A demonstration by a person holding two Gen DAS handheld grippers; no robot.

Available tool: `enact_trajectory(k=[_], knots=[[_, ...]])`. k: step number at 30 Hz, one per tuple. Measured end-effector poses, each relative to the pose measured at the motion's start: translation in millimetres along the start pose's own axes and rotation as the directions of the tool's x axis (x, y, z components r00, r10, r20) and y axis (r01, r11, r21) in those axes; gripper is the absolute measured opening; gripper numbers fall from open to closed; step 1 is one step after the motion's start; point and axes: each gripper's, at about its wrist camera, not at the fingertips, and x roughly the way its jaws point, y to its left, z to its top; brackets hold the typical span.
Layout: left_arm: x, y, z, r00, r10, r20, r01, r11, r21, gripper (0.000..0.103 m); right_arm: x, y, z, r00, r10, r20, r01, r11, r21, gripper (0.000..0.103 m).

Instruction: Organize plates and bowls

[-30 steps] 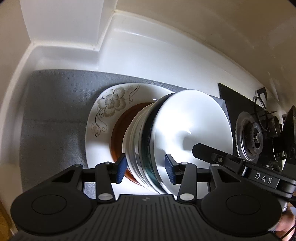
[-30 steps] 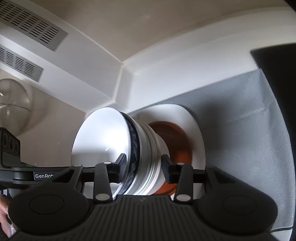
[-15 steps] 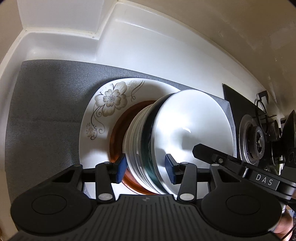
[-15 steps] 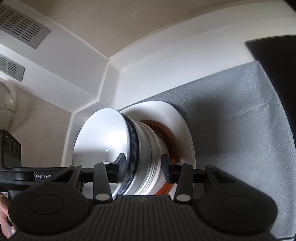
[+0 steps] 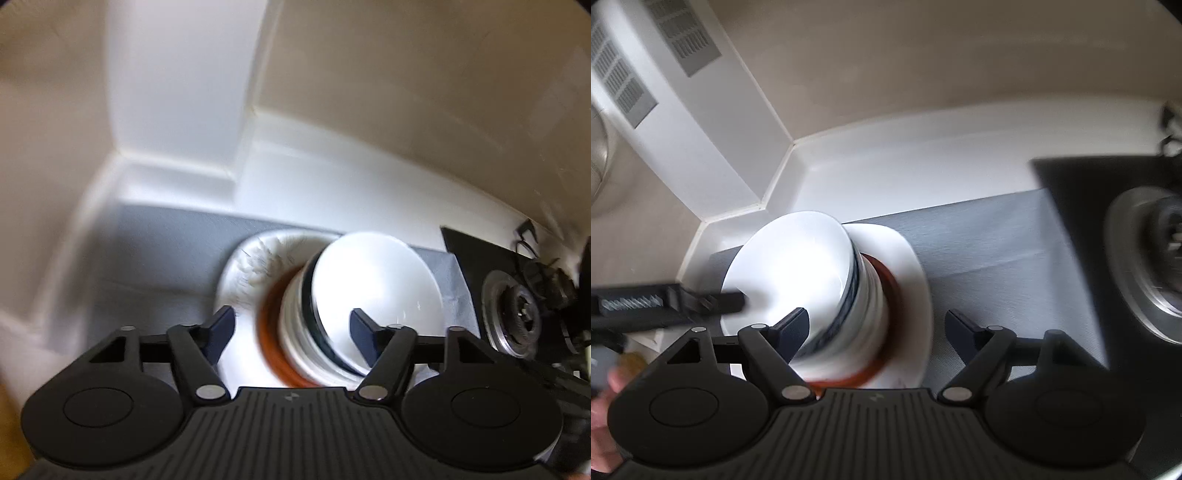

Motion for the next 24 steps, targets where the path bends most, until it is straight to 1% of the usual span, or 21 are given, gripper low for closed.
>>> enact_trajectory(k=[1, 3, 5, 6, 7, 9, 11, 13, 15, 17, 19, 22, 24], knots=[[-17, -6, -3, 1.000, 0.023, 0.015, -0.023, 1.000, 0.004, 0.082, -11, 5, -5, 1.000, -0.013, -0.003, 0.013, 1.000, -0.012, 0.089], [-53, -20, -13, 0.998, 0.045, 0.049, -0.046, 0.999, 0.007, 0.087, -34, 17, -13, 0.999, -0.034, -0.002, 0.034, 0.998, -0.056, 0.089], [-91, -41, -26, 0.995, 0.065, 0.076, -0.067, 0.998, 0.020, 0.092, -61, 29, -19, 0.999, -0.031, -0.009, 0.030, 0.995, -0.099, 0.093], [-109, -54, -33, 0.994, 0.076, 0.082, -0.079, 0.996, 0.034, 0.092, -76, 34, -21, 1.000, -0.018, -0.010, 0.017, 0.993, -0.116, 0.095], [-126, -67, -41, 0.993, 0.081, 0.091, -0.086, 0.995, 0.050, 0.092, -91, 38, -23, 1.000, -0.011, -0.010, 0.009, 0.991, -0.132, 0.099], [-160, -93, -57, 0.990, 0.085, 0.117, -0.094, 0.993, 0.072, 0.093, -126, 43, -25, 1.000, 0.001, -0.003, -0.001, 0.988, -0.157, 0.103], [-190, -119, -72, 0.982, 0.131, 0.138, -0.143, 0.987, 0.075, 0.093, -161, 45, -27, 1.000, -0.003, 0.017, 0.006, 0.984, -0.178, 0.103], [-221, -139, -85, 0.967, 0.191, 0.168, -0.199, 0.980, 0.033, 0.093, -193, 46, -31, 0.999, -0.025, 0.027, 0.030, 0.979, -0.201, 0.103], [-245, -156, -95, 0.960, 0.215, 0.179, -0.223, 0.974, 0.026, 0.093, -221, 42, -35, 0.999, -0.043, 0.031, 0.049, 0.978, -0.204, 0.103], [-266, -170, -102, 0.957, 0.234, 0.172, -0.241, 0.970, 0.020, 0.093, -247, 37, -42, 0.997, -0.066, 0.050, 0.075, 0.976, -0.206, 0.103], [-285, -182, -114, 0.949, 0.257, 0.182, -0.263, 0.965, 0.007, 0.093, -273, 31, -49, 0.994, -0.083, 0.065, 0.095, 0.973, -0.209, 0.103], [-304, -196, -130, 0.941, 0.277, 0.194, -0.282, 0.959, -0.002, 0.093, -299, 22, -61, 0.995, -0.071, 0.066, 0.083, 0.975, -0.205, 0.103], [-315, -203, -139, 0.942, 0.272, 0.199, -0.276, 0.961, -0.009, 0.093, -313, 17, -68, 0.997, -0.049, 0.054, 0.059, 0.980, -0.191, 0.103]])
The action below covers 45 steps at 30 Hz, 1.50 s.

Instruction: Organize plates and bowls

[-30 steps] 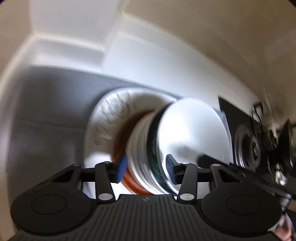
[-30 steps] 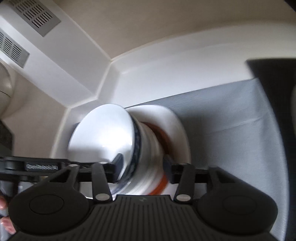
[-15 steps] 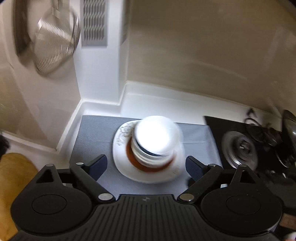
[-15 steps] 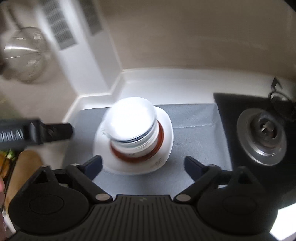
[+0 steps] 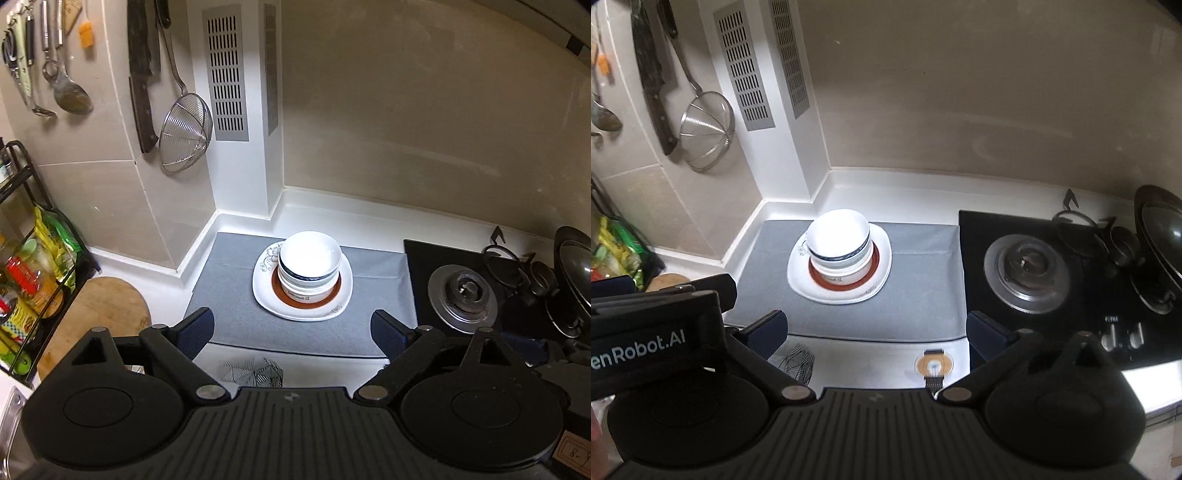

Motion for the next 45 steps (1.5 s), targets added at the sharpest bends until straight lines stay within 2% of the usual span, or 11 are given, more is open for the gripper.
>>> enact_trajectory(k=[3, 7, 13, 28, 45], knots=[[-11, -5, -9, 1.000, -0.004, -0.014, 0.004, 1.000, 0.000, 0.093, -14, -5, -10, 0.999, 0.045, -0.018, -0.045, 0.999, 0.000, 0.103], [-19, -12, -20, 1.000, 0.021, -0.023, -0.020, 1.000, 0.018, 0.093, -31, -1, -21, 1.000, 0.014, 0.010, -0.014, 0.998, -0.055, 0.103], [-32, -21, -30, 0.999, 0.040, -0.022, -0.039, 0.999, 0.024, 0.094, -43, -7, -29, 1.000, 0.014, 0.010, -0.013, 0.999, -0.035, 0.102], [-47, -33, -40, 0.997, 0.074, -0.014, -0.074, 0.996, 0.051, 0.094, -53, -21, -43, 0.998, 0.053, 0.017, -0.052, 0.998, -0.020, 0.102], [-51, -45, -47, 0.997, 0.075, -0.014, -0.074, 0.994, 0.079, 0.094, -58, -30, -52, 0.999, 0.051, 0.019, -0.051, 0.999, -0.004, 0.102]])
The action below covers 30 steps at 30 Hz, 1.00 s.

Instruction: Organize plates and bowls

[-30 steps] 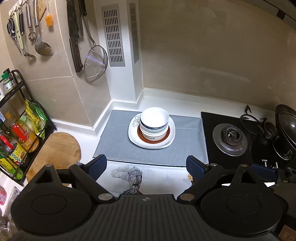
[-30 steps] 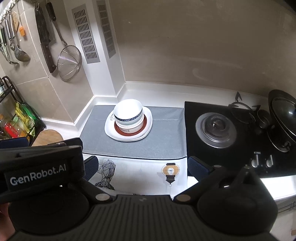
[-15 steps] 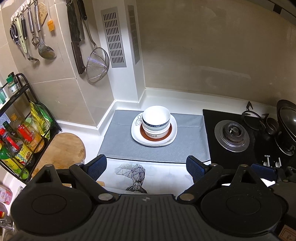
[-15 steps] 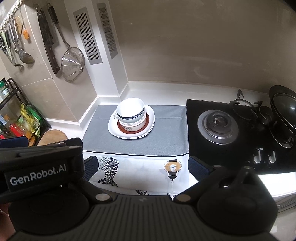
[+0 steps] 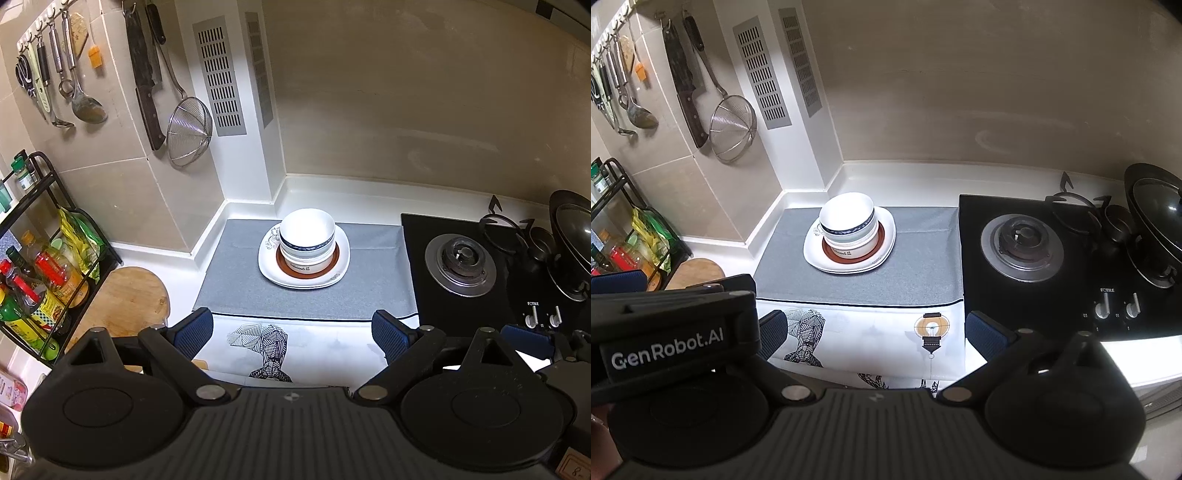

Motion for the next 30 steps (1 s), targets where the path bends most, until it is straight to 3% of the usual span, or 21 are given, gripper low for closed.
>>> enact_trajectory(k=[30], knots=[[19, 20, 8, 0.999, -0.046, 0.001, 0.046, 0.999, 0.017, 0.096, 13, 12, 7, 1.000, -0.017, 0.000, 0.017, 1.000, -0.010, 0.102]])
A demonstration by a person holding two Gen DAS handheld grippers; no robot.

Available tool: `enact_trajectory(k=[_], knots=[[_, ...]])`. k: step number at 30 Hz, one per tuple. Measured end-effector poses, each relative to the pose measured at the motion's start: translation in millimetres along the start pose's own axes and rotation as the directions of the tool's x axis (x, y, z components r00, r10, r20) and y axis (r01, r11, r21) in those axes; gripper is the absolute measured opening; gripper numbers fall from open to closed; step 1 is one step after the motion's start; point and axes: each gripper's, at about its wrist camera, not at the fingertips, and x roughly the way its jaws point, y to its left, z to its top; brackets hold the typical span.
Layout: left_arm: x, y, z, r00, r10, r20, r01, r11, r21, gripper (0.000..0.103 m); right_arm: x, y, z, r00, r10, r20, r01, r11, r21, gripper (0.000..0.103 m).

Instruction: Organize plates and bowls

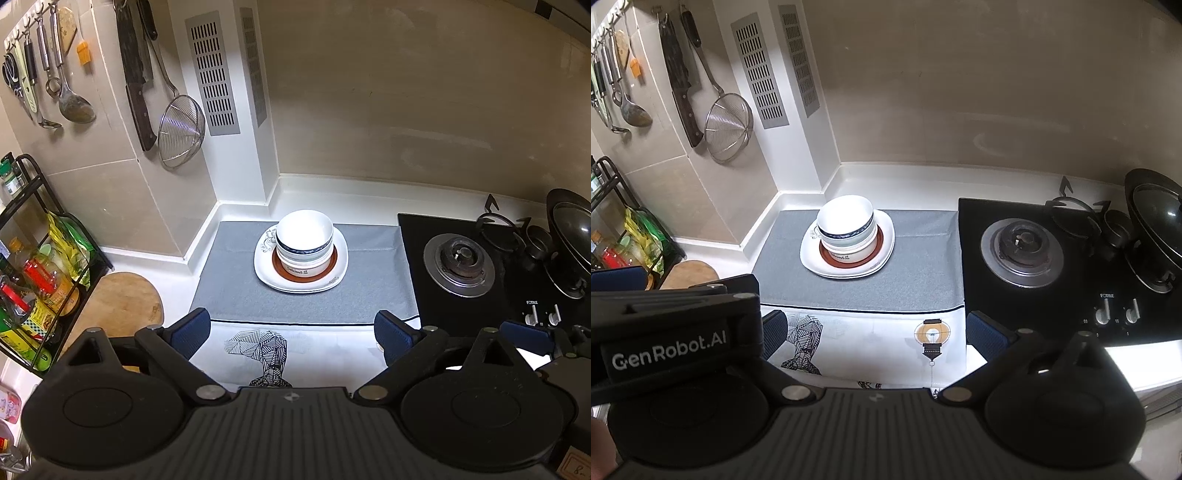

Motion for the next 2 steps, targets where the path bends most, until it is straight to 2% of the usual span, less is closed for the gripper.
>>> enact_trajectory(k=[2], knots=[[2.7, 4.6, 1.2, 1.000, 0.001, 0.001, -0.001, 1.000, 0.006, 0.096, 2.0, 3.9, 0.7, 1.000, 0.001, 0.003, -0.001, 1.000, -0.008, 0.102]])
